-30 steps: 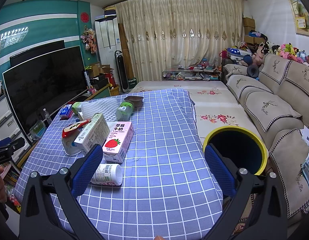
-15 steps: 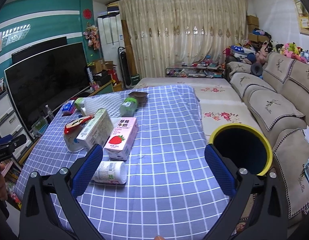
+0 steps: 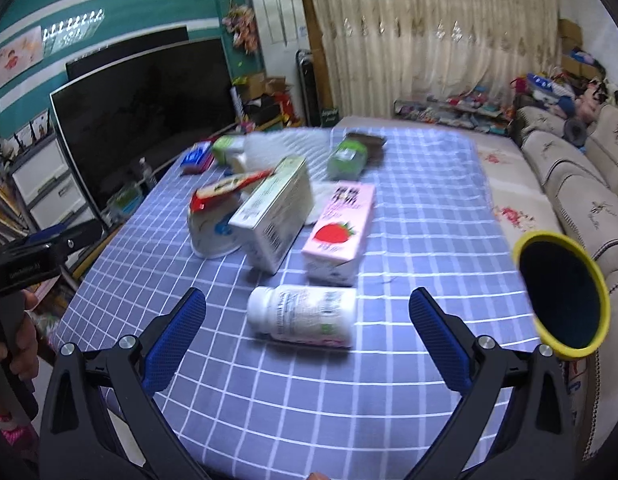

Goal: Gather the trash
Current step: 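Reach the right tool to the pink strawberry milk carton and grasp it, then carry the carton over the yellow bin and open the right tool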

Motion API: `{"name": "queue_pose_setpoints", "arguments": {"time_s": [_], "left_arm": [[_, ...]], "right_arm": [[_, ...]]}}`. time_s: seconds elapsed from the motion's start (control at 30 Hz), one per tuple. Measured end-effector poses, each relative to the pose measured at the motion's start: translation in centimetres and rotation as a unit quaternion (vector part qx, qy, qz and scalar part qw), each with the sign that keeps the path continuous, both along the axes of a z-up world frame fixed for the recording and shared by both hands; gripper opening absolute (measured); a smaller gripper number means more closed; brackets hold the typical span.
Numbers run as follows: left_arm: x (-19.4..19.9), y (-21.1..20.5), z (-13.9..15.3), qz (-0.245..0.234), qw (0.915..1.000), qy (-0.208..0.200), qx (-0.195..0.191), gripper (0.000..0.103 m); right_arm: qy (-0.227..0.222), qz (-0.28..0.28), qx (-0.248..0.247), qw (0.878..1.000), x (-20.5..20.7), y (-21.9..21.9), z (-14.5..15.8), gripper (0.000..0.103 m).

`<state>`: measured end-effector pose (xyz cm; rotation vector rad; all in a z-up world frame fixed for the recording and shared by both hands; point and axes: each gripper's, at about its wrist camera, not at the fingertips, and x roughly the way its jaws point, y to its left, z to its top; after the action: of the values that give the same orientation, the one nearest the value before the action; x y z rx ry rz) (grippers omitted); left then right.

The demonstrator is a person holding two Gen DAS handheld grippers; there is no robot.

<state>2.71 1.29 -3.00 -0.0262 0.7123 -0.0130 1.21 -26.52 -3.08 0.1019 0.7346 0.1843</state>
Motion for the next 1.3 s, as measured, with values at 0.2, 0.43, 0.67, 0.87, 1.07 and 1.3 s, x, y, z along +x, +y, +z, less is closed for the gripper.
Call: {"name": "queue_pose_setpoints", "arguments": {"time_s": [0.2, 0.43, 0.67, 0.87, 1.07, 1.3], "left_arm": [[1.2, 1.1, -1.1, 0.005, 0.9999, 0.013, -0.009, 0.099], [2.0, 2.0, -1.6, 0.005, 0.9998, 0.013, -0.013, 0.099], [3.1, 2.3, -2.2, -0.001, 0.9997, 0.020, -0.017, 0.099], [3.7, 2.4, -2.4, -0.001, 0.9996, 0.022, -0.016, 0.099], [4.5, 1.6, -2.8, -0.008, 0.9994, 0.030, -0.013, 0.099], [4.5, 0.5, -2.9, -0.017, 0.9994, 0.030, -0.008, 0.099]], "right_arm": [[0.039, 0.000, -0.015, 0.999, 2.6, 1.9, -2.6, 0.097], [0.029, -0.043, -0.030, 0.998, 5.6, 1.0, -2.3, 0.097], [0.079, -0.059, -0.017, 0.995, 10.3, -0.7, -4.1, 0.089], [0.104, -0.068, -0.009, 0.992, 12.2, -1.0, -5.4, 0.074], [0.128, -0.061, 0.000, 0.990, 12.7, -1.1, -6.4, 0.054], [0.096, -0.064, 0.010, 0.993, 11.6, -2.2, -4.8, 0.050]]}}
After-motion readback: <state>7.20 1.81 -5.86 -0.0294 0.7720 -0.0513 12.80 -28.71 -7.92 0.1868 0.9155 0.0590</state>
